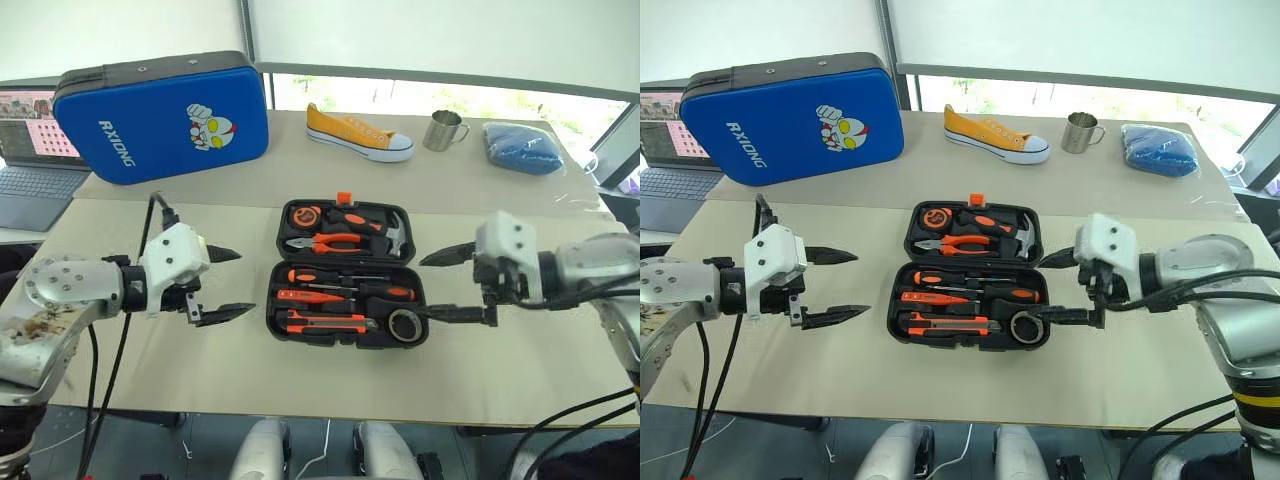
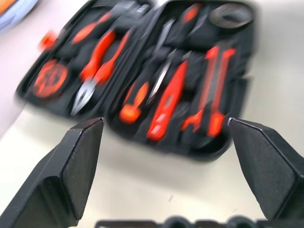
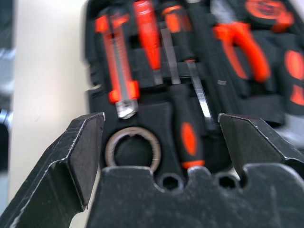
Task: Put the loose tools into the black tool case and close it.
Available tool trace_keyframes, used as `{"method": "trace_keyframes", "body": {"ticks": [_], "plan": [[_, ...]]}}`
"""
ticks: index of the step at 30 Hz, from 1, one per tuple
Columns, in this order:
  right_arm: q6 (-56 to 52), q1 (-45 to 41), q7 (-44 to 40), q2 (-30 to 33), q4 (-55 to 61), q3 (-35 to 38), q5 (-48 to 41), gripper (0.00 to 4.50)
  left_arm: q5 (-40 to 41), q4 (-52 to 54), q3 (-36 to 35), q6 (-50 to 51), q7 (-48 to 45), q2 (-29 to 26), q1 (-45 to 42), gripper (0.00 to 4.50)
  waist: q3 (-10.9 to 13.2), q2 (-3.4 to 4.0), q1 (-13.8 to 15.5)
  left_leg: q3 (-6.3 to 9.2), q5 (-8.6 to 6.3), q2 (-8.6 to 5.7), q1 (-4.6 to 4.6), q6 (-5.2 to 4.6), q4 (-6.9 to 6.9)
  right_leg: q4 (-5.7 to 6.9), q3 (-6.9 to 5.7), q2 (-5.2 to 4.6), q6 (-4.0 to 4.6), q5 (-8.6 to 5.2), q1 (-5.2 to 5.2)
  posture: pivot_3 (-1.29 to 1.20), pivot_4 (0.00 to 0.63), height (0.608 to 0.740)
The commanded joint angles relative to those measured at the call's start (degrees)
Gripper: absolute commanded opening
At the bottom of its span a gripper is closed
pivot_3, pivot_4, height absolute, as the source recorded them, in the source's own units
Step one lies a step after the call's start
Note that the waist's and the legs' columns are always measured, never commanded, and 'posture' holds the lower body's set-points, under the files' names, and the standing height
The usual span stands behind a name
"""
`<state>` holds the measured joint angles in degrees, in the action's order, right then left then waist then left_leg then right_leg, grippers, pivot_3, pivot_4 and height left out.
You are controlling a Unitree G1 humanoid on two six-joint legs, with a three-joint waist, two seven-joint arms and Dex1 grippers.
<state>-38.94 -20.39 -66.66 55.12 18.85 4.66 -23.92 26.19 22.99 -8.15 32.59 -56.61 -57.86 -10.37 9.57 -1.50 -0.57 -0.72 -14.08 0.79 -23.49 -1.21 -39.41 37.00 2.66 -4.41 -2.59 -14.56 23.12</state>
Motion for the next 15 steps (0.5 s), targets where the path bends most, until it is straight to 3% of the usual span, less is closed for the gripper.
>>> {"method": "trace_keyframes", "body": {"ticks": [1,5,9,10,15], "plan": [[3.21,1.79,4.42,-0.95,-6.06,1.57,2.97,3.02,-5.34,-5.12,1.16,-3.33,2.76,0.88,-0.12,2.96,0.00,0.00,0.09,-0.01,0.00,-0.01,0.01,0.00,0.00,0.00,0.00,0.00,0.00,0.00,0.00,0.00,0.150,0.739],[8.64,1.65,7.48,-2.77,-12.52,-1.02,7.50,1.62,-9.10,-9.82,5.82,-3.98,5.42,4.92,-2.62,1.39,0.00,0.01,-0.06,-0.06,0.00,-0.02,-0.01,0.00,0.00,0.01,0.03,0.00,0.00,0.00,0.04,0.00,0.150,0.739],[13.57,0.50,8.74,-4.50,-17.81,-3.03,10.57,0.32,-7.39,-11.23,8.28,1.29,7.90,11.04,-6.17,0.03,0.00,0.00,-0.06,-0.04,0.00,-0.02,-0.08,0.00,-0.01,0.05,0.03,0.00,-0.01,0.01,0.07,0.00,0.150,0.739],[14.33,0.26,8.44,-4.74,-18.54,-3.57,10.88,0.07,-7.00,-11.25,8.56,2.39,8.32,12.19,-6.77,0.00,0.00,0.00,-0.07,-0.04,0.00,-0.02,-0.08,0.00,-0.01,0.05,0.03,-0.01,-0.01,0.01,0.07,0.00,0.150,0.739],[17.37,-3.24,8.27,-7.83,-20.39,-7.86,13.31,0.07,-8.92,-12.12,12.28,5.17,9.98,16.28,-9.03,0.00,-0.01,0.01,-0.46,-0.02,0.00,-0.01,-0.05,0.00,0.00,0.09,0.04,0.02,0.01,0.02,0.09,0.00,0.150,0.739]]}}
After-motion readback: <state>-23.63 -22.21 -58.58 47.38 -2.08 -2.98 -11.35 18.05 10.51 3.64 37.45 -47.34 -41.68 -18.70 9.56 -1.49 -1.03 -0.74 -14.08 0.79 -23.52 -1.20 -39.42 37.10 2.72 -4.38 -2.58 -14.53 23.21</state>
